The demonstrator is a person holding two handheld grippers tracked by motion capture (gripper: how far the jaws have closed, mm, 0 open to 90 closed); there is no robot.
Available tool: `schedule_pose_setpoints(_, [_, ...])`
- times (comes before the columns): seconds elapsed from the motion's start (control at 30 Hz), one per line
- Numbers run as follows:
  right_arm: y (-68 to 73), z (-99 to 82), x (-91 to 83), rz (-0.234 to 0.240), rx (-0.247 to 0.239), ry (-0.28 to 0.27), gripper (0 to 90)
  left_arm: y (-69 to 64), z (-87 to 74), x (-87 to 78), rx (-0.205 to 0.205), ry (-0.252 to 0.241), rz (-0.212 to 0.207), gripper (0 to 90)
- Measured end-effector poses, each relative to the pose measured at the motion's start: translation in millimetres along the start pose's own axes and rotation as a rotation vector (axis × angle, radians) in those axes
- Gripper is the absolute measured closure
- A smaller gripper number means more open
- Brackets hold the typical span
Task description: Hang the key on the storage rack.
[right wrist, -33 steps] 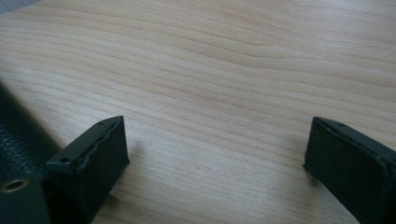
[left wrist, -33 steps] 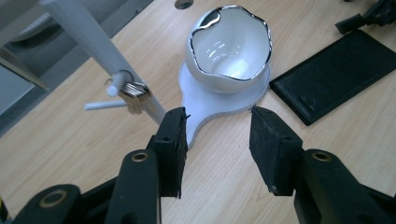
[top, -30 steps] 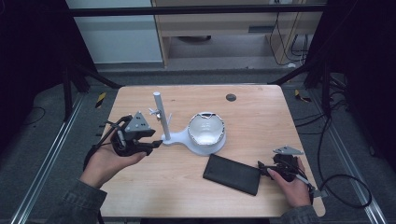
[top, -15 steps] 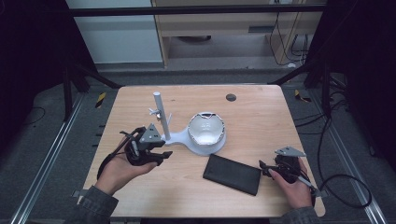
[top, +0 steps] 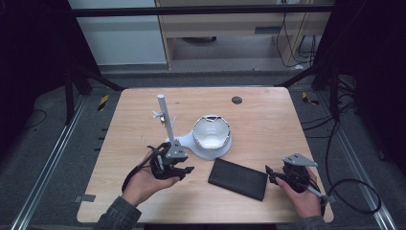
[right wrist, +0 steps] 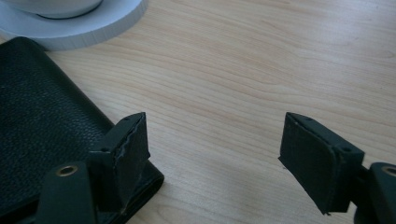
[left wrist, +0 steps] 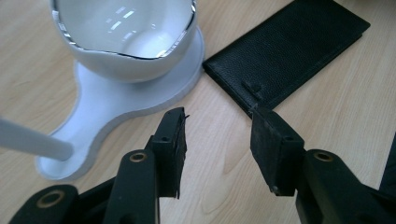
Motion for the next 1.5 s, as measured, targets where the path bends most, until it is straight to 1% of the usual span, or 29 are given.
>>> schedule_pose_setpoints(0.07, [1.9, 0.6, -3.5, 0.005, -0.003, -0.008, 23.7, -4.6, -2.2, 8.2, 0.0, 0.003, -0.012, 55.6])
schedule_pose_setpoints(0.17, [4.9, -0.4, -8.5, 0.033, -0.011, -0.019, 23.0, -10.0, -5.4, 18.3, 0.007, 0.013, -0.031, 56.7])
schedule_pose_setpoints(0.23, [6.4, -1.2, -11.1, 0.043, -0.018, -0.023, 22.9, -12.2, -7.3, 23.4, 0.011, 0.016, -0.029, 56.9])
schedule_pose_setpoints(0.37, [8.6, -1.9, -15.2, 0.046, -0.026, -0.03, 24.7, -16.2, -11.6, 34.5, 0.001, 0.017, -0.044, 57.7])
schedule_pose_setpoints(0.6, [10.8, -4.4, -19.4, 0.048, -0.031, -0.027, 30.7, -21.2, -18.6, 47.5, 0.008, 0.035, -0.063, 61.7])
schedule_pose_setpoints(0.63, [11.4, -4.5, -19.8, 0.049, -0.028, -0.027, 31.5, -21.9, -19.4, 49.3, 0.004, 0.033, -0.067, 62.3])
schedule_pose_setpoints(0.8, [13.5, -4.1, -19.0, 0.058, -0.046, -0.032, 36.0, -24.2, -26.5, 58.7, 0.001, 0.041, -0.081, 68.2])
schedule_pose_setpoints(0.9, [14.8, -3.8, -18.2, 0.06, -0.054, -0.032, 38.0, -24.8, -30.9, 62.9, -0.004, 0.046, -0.081, 73.6])
schedule_pose_setpoints(1.0, [15.3, -3.3, -17.2, 0.063, -0.062, -0.034, 38.5, -25.9, -35.7, 66.2, -0.009, 0.063, -0.1, 78.3])
schedule_pose_setpoints(1.1, [15.0, -3.4, -16.4, 0.06, -0.059, -0.03, 38.5, -28.6, -39.9, 69.0, -0.007, 0.079, -0.117, 82.8])
schedule_pose_setpoints(1.17, [14.8, -3.3, -16.3, 0.06, -0.056, -0.031, 38.4, -29.0, -42.2, 70.3, -0.004, 0.095, -0.115, 84.0])
schedule_pose_setpoints(1.23, [14.8, -3.4, -16.2, 0.06, -0.057, -0.03, 38.2, -30.4, -43.3, 72.6, -0.008, 0.1, -0.123, 84.6])
schedule_pose_setpoints(1.37, [15.2, -3.5, -15.9, 0.063, -0.059, -0.03, 37.6, -31.3, -44.6, 77.3, -0.001, 0.115, -0.128, 84.9])
schedule_pose_setpoints(1.43, [15.0, -3.6, -15.7, 0.063, -0.059, -0.029, 37.1, -31.3, -44.5, 79.3, -0.007, 0.114, -0.126, 85.0])
schedule_pose_setpoints(1.5, [15.2, -3.7, -15.8, 0.063, -0.054, -0.029, 36.7, -30.5, -44.9, 80.5, -0.004, 0.121, -0.124, 85.2])
Point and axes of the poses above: each handheld gripper's, and its own axes: x roughly forward along the jaws, z roughly out of its top, y roughly to its left, the point moved 8 cm from there along x, roughly forward along the jaws, and after that the axes turned 11 degrees about -y, right-handed, at the moved point
